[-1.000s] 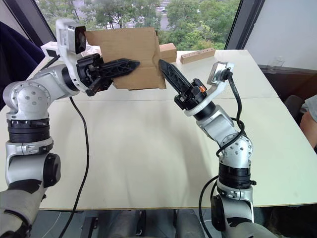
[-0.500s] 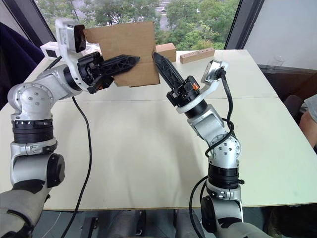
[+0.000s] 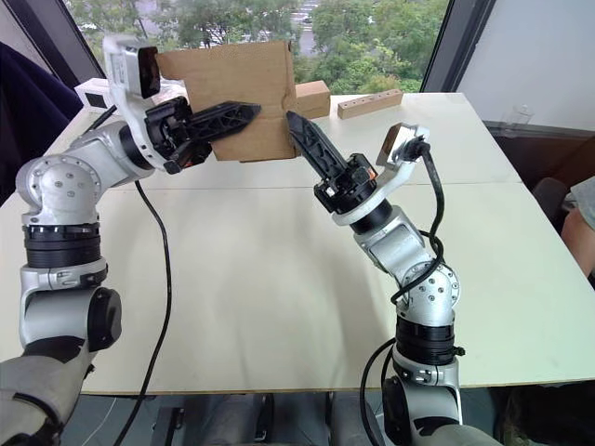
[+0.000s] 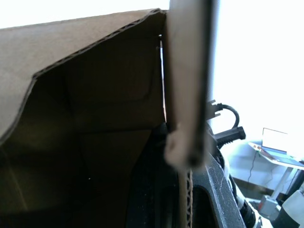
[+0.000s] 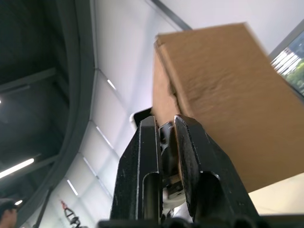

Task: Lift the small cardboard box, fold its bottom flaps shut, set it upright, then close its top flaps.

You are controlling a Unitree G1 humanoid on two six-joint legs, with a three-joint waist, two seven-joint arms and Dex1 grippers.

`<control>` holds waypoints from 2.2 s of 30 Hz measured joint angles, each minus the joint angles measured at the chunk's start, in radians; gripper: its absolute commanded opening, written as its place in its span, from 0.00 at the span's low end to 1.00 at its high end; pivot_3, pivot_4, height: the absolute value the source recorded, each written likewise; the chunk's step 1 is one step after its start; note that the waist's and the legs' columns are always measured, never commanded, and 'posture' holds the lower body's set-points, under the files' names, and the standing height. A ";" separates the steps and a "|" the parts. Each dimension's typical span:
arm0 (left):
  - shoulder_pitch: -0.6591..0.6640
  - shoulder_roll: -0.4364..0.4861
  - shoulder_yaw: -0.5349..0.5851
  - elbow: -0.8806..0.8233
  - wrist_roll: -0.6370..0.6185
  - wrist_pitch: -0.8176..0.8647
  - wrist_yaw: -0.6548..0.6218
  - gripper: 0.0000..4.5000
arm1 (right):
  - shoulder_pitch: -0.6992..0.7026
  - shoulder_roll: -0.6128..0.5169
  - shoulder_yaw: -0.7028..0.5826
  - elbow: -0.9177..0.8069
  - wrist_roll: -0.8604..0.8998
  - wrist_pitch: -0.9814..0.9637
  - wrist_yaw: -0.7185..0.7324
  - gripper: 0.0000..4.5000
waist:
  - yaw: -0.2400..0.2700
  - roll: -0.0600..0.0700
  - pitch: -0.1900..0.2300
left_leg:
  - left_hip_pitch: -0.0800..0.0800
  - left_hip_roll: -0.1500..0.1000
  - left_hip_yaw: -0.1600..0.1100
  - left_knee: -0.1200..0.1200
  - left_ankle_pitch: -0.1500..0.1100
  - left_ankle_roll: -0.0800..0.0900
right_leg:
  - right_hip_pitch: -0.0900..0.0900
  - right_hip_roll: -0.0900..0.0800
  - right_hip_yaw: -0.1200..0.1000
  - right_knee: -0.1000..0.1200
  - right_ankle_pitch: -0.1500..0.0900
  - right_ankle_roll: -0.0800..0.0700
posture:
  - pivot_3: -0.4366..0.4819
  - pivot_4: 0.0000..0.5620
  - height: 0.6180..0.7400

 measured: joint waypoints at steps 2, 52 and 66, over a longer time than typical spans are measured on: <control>0.000 0.000 0.000 0.000 0.000 0.000 0.000 0.00 | 0.001 0.001 0.000 -0.004 0.006 -0.002 -0.002 0.00 | 0.001 0.000 0.000 | 0.000 0.000 0.000 0.000 0.000 0.000 | 0.000 0.000 0.000 0.000 0.000 0.000 | 0.48 0.27 1.00; 0.035 0.014 -0.018 -0.008 0.014 0.028 -0.006 0.00 | -0.019 -0.126 0.070 -0.052 -0.316 -0.035 -0.019 0.00 | 0.002 0.000 0.000 | 0.000 0.000 0.000 0.000 0.000 0.000 | 0.000 0.000 0.000 0.000 0.000 0.000 | 0.48 0.27 1.00; -0.141 0.308 -0.506 0.035 0.532 -0.219 -0.283 0.00 | 0.247 -0.519 -0.113 -0.162 -0.236 0.111 0.045 0.00 | 0.006 0.001 0.000 | 0.001 -0.005 0.001 -0.001 0.000 0.000 | 0.001 0.000 0.000 -0.001 0.000 0.000 | 0.48 0.27 1.00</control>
